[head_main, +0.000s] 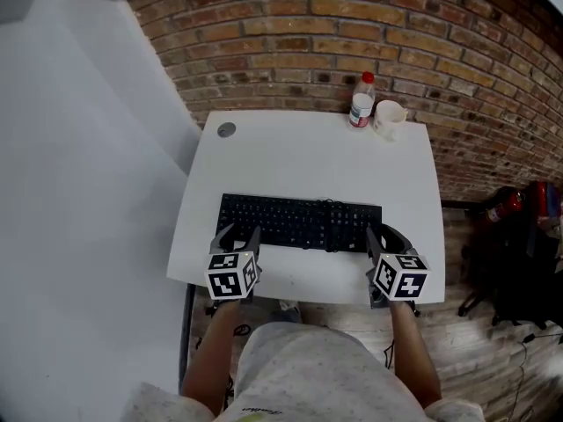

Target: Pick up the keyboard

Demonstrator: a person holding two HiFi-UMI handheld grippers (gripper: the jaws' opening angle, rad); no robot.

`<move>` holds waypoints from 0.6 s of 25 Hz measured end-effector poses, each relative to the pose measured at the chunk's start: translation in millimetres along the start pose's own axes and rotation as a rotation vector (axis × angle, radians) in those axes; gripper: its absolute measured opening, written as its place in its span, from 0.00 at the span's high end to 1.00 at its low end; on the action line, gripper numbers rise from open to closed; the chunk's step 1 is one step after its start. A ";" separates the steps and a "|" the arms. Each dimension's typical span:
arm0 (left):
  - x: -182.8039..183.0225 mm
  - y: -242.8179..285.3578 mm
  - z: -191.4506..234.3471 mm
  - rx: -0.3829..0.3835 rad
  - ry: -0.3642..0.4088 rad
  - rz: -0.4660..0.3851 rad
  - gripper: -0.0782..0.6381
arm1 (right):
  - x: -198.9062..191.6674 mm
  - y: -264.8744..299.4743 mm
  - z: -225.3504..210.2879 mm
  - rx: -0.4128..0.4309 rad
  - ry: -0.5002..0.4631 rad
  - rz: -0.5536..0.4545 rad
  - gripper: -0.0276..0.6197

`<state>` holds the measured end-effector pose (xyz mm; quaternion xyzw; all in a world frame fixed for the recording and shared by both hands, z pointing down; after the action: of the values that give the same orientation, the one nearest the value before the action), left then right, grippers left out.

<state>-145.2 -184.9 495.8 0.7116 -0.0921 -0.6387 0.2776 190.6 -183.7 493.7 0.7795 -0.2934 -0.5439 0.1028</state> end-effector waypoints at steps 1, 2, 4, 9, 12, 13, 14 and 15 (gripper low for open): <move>-0.6 5.0 6.4 0.003 0.001 0.009 0.61 | 0.6 4.8 -1.5 -0.011 0.002 0.004 0.75; -1.4 9.9 12.8 0.005 0.000 0.017 0.59 | 1.1 9.4 -3.0 -0.022 0.004 0.007 0.73; -3.1 19.1 25.3 0.009 -0.005 0.033 0.55 | 2.4 17.8 -5.7 -0.042 0.006 0.015 0.70; -7.5 38.2 52.3 0.025 -0.010 0.075 0.47 | 3.8 34.3 -13.4 -0.079 0.013 0.033 0.62; -9.2 47.7 63.9 0.023 -0.007 0.097 0.42 | 3.1 42.4 -17.4 -0.100 0.027 0.040 0.57; -9.8 50.8 66.8 0.019 -0.008 0.104 0.40 | 3.1 45.3 -18.2 -0.103 0.034 0.042 0.56; -10.2 53.6 69.3 0.014 -0.010 0.110 0.39 | 3.4 48.2 -18.6 -0.104 0.043 0.044 0.54; -10.6 56.0 71.5 0.010 -0.013 0.116 0.39 | 3.8 51.3 -18.8 -0.103 0.050 0.048 0.53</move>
<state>-203.1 -246.0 531.5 0.7024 -0.1383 -0.6257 0.3099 190.8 -230.2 522.6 0.7793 -0.2808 -0.5360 0.1632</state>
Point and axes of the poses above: the fingertips, and each gripper's own axes: y forward along the fingers, z to its left, x out of its top, the point moved 6 cm from there along -y, backward along the fingers, and after that the axes turned 10 degrees about y, right-handed, at the moved point
